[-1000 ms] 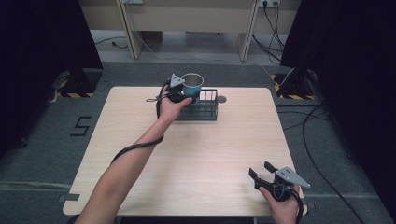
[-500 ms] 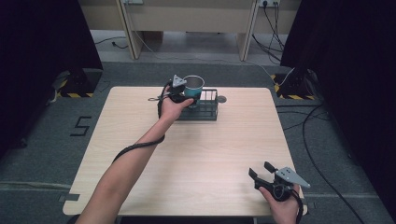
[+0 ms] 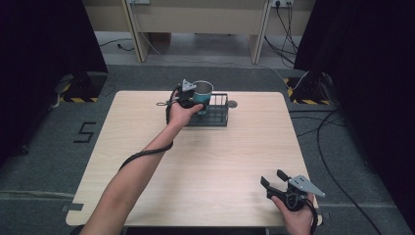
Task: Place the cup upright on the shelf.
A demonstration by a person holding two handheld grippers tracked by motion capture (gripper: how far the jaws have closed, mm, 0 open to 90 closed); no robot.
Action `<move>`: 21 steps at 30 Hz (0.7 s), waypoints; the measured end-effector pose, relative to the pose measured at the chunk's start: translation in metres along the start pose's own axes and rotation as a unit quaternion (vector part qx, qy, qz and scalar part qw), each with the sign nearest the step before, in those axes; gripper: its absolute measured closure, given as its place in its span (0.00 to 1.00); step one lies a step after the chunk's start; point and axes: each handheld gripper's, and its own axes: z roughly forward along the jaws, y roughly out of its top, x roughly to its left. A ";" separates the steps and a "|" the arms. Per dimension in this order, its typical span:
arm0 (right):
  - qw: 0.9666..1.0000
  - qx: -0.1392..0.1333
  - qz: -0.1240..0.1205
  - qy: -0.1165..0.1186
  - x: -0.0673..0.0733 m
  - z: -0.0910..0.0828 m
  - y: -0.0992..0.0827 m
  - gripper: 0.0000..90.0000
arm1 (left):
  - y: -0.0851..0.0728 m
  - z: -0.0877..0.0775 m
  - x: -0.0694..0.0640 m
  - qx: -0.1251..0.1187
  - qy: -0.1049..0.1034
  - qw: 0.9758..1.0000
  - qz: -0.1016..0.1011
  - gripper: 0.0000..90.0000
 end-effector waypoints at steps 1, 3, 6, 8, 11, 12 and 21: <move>1.000 0.000 0.000 0.000 0.000 0.000 0.000 0.29 | 0.000 0.000 0.000 0.002 0.001 1.000 -0.001 0.18; 1.000 0.001 0.003 0.000 0.000 0.000 0.000 0.29 | -0.001 0.001 0.000 0.003 0.001 1.000 -0.002 0.18; 1.000 0.001 0.003 0.000 0.000 0.000 0.000 0.29 | -0.002 0.001 0.001 0.008 0.002 1.000 -0.003 0.18; 1.000 0.001 0.003 0.000 0.000 0.000 0.000 0.29 | -0.003 0.002 0.001 0.010 0.002 1.000 -0.003 0.18; 1.000 0.001 0.003 0.001 0.000 0.000 0.000 0.29 | -0.003 0.002 0.001 0.010 0.004 1.000 -0.003 0.18; 1.000 0.001 0.004 0.001 0.000 0.000 0.000 0.29 | -0.003 0.002 0.002 0.010 0.004 1.000 -0.003 0.18; 1.000 0.001 0.004 0.001 0.000 0.000 0.000 0.29 | -0.005 0.003 0.002 0.014 0.002 1.000 -0.001 0.18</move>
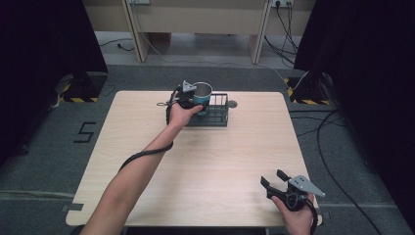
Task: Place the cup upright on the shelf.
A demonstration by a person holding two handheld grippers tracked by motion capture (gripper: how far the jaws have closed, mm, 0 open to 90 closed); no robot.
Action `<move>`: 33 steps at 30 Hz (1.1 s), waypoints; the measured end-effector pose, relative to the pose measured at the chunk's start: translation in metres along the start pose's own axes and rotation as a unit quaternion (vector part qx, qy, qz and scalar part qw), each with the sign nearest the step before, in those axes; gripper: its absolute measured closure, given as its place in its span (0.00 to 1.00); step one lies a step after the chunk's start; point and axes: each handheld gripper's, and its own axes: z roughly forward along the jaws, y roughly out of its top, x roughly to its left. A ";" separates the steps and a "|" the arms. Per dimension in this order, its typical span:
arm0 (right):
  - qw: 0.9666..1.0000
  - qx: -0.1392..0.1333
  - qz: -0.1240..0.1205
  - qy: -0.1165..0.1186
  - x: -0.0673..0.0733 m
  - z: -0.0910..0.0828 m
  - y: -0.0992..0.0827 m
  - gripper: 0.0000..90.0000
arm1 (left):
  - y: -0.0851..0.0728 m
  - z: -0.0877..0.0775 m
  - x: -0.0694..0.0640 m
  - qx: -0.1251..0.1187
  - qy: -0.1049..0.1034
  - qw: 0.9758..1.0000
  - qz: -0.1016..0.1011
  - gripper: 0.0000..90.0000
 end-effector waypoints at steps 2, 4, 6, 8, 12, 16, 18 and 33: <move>1.000 0.000 0.000 0.000 0.000 0.000 0.000 0.29 | 0.000 0.000 0.000 -0.001 0.000 1.000 -0.002 0.18; 1.000 0.000 0.000 0.000 0.000 0.000 0.000 0.29 | -0.001 0.000 0.001 -0.001 -0.001 1.000 -0.003 0.18; 1.000 0.000 0.000 0.000 0.000 0.000 0.000 0.29 | -0.001 0.000 0.001 -0.001 -0.002 1.000 -0.003 0.18; 1.000 0.001 -0.002 0.000 0.000 0.000 0.000 0.29 | -0.001 0.000 0.001 -0.001 -0.002 1.000 -0.003 0.18; 1.000 0.001 -0.002 0.000 0.000 0.000 0.000 0.29 | -0.001 -0.001 0.001 -0.004 -0.003 1.000 -0.004 0.17; 1.000 0.000 -0.007 -0.001 -0.001 0.000 0.000 0.29 | -0.001 -0.003 0.001 -0.008 -0.003 1.000 -0.006 0.16; 1.000 0.000 -0.007 -0.001 -0.001 0.001 0.000 0.29 | -0.002 -0.004 0.000 -0.008 -0.003 1.000 -0.005 0.16; 1.000 0.002 -0.001 0.001 -0.001 0.001 0.000 0.29 | -0.005 -0.012 -0.002 -0.013 -0.003 1.000 -0.004 0.16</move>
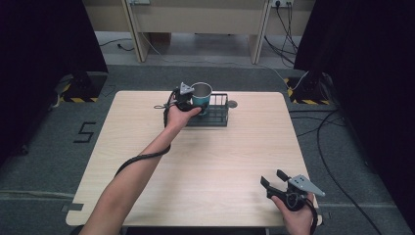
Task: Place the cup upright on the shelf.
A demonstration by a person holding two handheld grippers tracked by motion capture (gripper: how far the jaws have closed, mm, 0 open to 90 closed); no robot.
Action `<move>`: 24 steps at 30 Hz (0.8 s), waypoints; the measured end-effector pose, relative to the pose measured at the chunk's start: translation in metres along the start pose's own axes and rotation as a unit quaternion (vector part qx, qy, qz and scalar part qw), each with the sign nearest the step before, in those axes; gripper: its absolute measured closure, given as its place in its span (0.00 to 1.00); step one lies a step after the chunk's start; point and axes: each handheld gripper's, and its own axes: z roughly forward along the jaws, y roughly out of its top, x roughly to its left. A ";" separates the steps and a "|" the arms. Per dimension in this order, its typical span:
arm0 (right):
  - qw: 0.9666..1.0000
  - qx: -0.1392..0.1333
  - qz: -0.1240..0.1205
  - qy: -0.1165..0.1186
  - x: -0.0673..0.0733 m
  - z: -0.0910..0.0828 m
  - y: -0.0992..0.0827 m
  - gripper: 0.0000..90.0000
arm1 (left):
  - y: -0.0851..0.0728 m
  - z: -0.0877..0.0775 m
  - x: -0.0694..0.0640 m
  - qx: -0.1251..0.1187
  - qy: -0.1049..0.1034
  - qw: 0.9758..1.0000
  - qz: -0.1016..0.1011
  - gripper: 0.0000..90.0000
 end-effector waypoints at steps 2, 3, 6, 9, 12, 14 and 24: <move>1.000 0.000 0.001 0.000 0.000 0.000 0.000 0.29 | -0.001 0.000 0.000 0.000 0.000 1.000 0.001 0.16; 1.000 0.000 0.001 0.000 0.000 0.000 0.000 0.29 | -0.002 -0.001 0.000 -0.001 -0.001 1.000 0.000 0.16; 1.000 -0.001 0.001 0.000 0.000 0.000 0.000 0.29 | -0.002 -0.003 0.000 -0.003 0.000 1.000 0.000 0.16; 1.000 0.000 0.001 0.000 0.000 0.000 0.000 0.29 | -0.003 -0.005 0.000 -0.005 -0.002 1.000 0.001 0.16; 1.000 0.000 0.002 0.000 0.000 0.000 0.000 0.29 | -0.003 -0.008 0.000 -0.007 -0.001 1.000 0.003 0.16; 1.000 0.000 0.004 0.000 0.000 0.000 0.000 0.29 | -0.003 -0.011 0.001 -0.009 0.000 1.000 0.003 0.16; 1.000 0.001 0.003 -0.003 0.001 0.000 0.000 0.29 | -0.005 -0.024 0.003 -0.009 -0.002 1.000 0.006 0.16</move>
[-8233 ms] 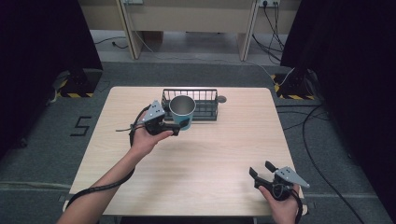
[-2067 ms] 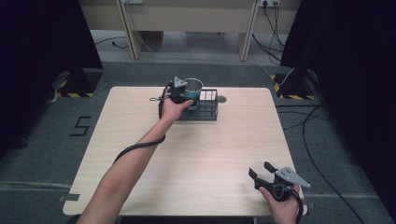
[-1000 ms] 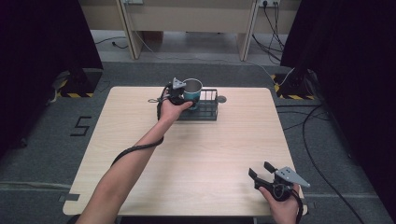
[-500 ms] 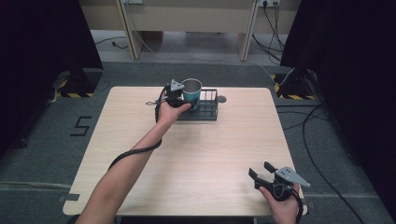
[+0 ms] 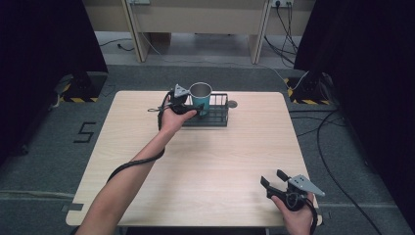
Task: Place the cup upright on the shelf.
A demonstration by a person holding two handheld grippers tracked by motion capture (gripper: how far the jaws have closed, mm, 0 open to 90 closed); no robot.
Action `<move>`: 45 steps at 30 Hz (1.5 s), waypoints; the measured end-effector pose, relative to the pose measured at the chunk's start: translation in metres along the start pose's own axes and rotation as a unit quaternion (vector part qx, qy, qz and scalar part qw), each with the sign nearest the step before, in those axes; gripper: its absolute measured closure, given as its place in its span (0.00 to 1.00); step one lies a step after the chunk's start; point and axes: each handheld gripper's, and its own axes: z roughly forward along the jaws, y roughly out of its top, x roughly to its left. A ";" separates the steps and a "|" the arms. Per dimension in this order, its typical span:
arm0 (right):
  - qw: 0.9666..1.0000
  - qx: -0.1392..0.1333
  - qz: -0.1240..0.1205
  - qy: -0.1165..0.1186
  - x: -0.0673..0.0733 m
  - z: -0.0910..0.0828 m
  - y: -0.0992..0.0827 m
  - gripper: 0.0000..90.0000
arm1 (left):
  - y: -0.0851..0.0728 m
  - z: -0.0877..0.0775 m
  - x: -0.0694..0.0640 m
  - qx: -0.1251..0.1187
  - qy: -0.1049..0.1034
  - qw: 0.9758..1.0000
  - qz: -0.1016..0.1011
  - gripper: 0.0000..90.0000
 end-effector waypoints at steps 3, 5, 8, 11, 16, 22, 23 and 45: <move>1.000 0.001 0.001 0.000 0.000 0.000 0.000 0.29 | -0.002 -0.005 0.001 0.000 -0.001 1.000 0.001 0.16; 1.000 0.001 0.001 -0.001 0.000 0.000 0.000 0.29 | -0.002 -0.008 0.001 -0.001 0.000 1.000 0.001 0.16; 1.000 0.001 0.000 -0.001 0.000 0.000 0.000 0.29 | -0.002 -0.014 0.001 -0.004 -0.001 1.000 0.002 0.16; 1.000 0.002 0.000 -0.002 0.000 0.000 0.000 0.29 | -0.003 -0.019 0.000 -0.005 -0.003 1.000 0.009 0.16; 1.000 0.002 0.001 -0.002 0.000 0.000 0.000 0.29 | -0.006 -0.028 0.002 -0.009 -0.003 1.000 0.010 0.16; 1.000 0.002 0.001 -0.003 0.000 0.000 0.000 0.29 | -0.015 -0.039 0.004 -0.007 -0.003 1.000 0.014 0.16; 1.000 0.002 0.001 -0.003 0.000 0.000 0.000 0.29 | -0.017 -0.043 0.005 -0.005 -0.001 1.000 0.014 0.16; 1.000 0.001 0.000 -0.006 0.000 0.000 0.000 0.28 | -0.066 -0.106 0.010 -0.023 -0.009 0.999 0.022 0.16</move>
